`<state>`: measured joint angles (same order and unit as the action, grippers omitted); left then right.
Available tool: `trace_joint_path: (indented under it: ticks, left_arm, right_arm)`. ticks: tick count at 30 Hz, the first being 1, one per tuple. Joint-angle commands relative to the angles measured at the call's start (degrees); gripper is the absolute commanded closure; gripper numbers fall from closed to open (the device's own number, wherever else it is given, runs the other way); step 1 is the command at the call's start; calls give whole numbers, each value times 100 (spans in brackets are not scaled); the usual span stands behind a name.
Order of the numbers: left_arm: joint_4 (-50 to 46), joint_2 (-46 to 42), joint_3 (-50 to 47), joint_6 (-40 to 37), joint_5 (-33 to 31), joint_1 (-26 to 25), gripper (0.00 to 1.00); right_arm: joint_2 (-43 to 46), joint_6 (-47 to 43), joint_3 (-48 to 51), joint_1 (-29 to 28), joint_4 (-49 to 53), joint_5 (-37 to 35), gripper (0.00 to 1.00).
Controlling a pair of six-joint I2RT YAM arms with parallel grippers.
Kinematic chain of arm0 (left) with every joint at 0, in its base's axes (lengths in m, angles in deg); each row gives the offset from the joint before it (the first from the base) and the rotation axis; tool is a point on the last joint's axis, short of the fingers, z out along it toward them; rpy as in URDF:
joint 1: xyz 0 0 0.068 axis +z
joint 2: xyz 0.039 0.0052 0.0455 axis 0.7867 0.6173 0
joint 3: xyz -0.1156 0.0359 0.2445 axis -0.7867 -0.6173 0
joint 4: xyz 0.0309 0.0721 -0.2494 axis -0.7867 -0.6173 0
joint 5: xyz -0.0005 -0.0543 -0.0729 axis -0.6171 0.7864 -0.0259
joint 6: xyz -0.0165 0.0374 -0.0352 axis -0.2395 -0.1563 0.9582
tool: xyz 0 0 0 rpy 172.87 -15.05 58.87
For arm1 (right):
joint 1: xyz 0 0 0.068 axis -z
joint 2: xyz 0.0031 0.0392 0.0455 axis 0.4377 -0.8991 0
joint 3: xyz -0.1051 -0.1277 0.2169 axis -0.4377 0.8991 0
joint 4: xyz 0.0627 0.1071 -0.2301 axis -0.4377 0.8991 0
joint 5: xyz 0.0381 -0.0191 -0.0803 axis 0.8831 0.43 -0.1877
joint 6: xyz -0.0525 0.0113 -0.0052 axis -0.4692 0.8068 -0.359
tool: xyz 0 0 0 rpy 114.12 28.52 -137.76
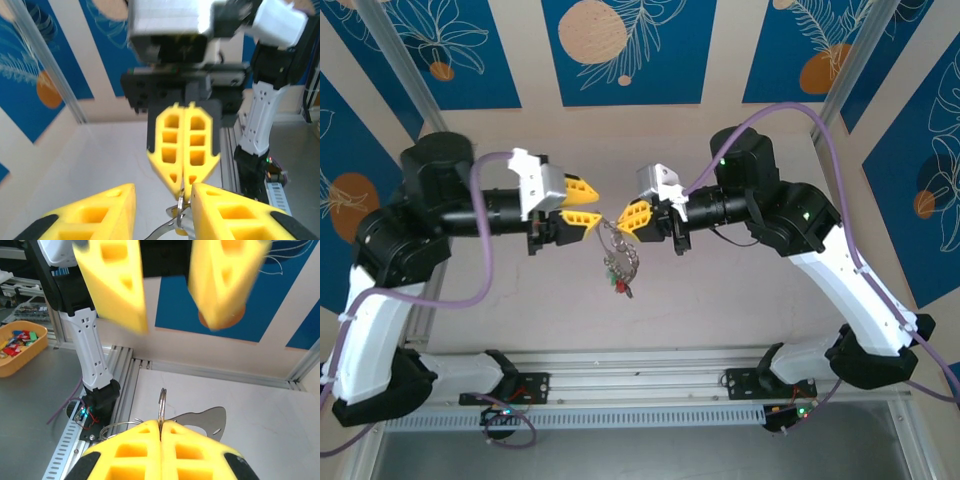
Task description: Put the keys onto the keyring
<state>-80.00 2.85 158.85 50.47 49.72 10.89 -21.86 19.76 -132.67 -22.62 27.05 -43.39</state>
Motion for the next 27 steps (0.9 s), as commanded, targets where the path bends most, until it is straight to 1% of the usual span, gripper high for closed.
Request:
trace_joint_path:
  ticks: [1, 7, 20, 27]
  left_arm:
    - [-702, 176, 155, -147, -287, 7, 66]
    - [-872, 278, 219, -281, -156, -61, 67]
    - [-1147, 322, 227, -436, -246, -104, 71]
    - [-1132, 409, 225, -500, -123, -141, 75]
  right_arm:
    - [-185, -203, -480, -98, 528, -234, 100]
    - [-408, -244, -766, -134, 776, -355, 100]
    - [-481, -261, -841, -134, 781, -289, 100]
    - [-497, -271, -821, -134, 793, -249, 100]
